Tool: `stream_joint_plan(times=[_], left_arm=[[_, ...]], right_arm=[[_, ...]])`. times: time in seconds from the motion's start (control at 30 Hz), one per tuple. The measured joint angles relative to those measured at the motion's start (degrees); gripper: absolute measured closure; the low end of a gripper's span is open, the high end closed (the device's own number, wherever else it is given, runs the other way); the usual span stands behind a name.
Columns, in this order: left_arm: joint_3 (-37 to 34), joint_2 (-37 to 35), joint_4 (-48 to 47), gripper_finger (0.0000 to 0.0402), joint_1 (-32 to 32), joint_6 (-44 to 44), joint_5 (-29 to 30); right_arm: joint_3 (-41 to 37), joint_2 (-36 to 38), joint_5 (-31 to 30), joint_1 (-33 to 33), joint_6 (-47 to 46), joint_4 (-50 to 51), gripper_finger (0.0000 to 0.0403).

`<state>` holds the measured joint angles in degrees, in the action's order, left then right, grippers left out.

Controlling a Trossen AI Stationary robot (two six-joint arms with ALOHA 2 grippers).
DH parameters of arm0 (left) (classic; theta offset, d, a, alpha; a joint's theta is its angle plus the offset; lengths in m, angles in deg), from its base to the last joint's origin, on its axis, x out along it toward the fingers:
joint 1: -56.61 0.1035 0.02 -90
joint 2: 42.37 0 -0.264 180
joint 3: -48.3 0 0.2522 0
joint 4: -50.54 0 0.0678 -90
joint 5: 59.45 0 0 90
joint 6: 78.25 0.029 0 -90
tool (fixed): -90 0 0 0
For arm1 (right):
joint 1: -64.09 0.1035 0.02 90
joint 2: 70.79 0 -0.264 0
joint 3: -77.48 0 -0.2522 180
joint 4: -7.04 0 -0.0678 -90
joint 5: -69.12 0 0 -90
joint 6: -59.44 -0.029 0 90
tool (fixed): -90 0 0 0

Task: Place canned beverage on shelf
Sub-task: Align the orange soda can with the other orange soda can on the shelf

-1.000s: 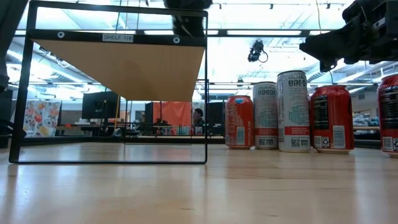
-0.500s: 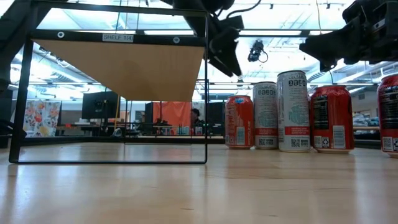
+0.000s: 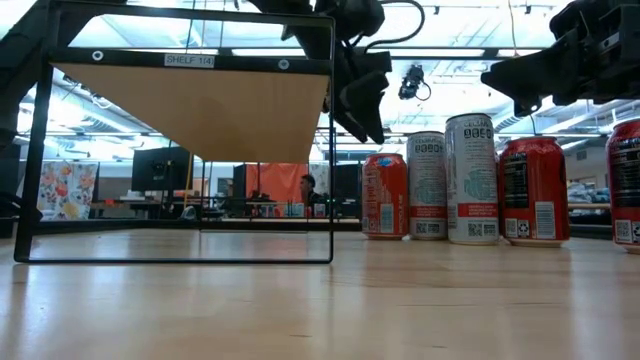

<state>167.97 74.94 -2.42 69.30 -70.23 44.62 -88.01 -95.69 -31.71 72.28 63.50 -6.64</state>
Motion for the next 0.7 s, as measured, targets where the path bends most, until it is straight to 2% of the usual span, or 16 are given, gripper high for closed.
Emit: stream_joint_plan(times=[0.53,0.7], left_arm=[[0.0,1.2,-5.6,0.0033,-0.4,-2.1,0.0],[0.1,1.1,-7.1,0.0033,-1.4,-3.1,-2.0]], right_arm=[[0.0,0.0,0.0,0.0,0.0,-0.4,0.0273],[0.0,0.0,0.0,0.0,0.0,-0.4,0.0273]])
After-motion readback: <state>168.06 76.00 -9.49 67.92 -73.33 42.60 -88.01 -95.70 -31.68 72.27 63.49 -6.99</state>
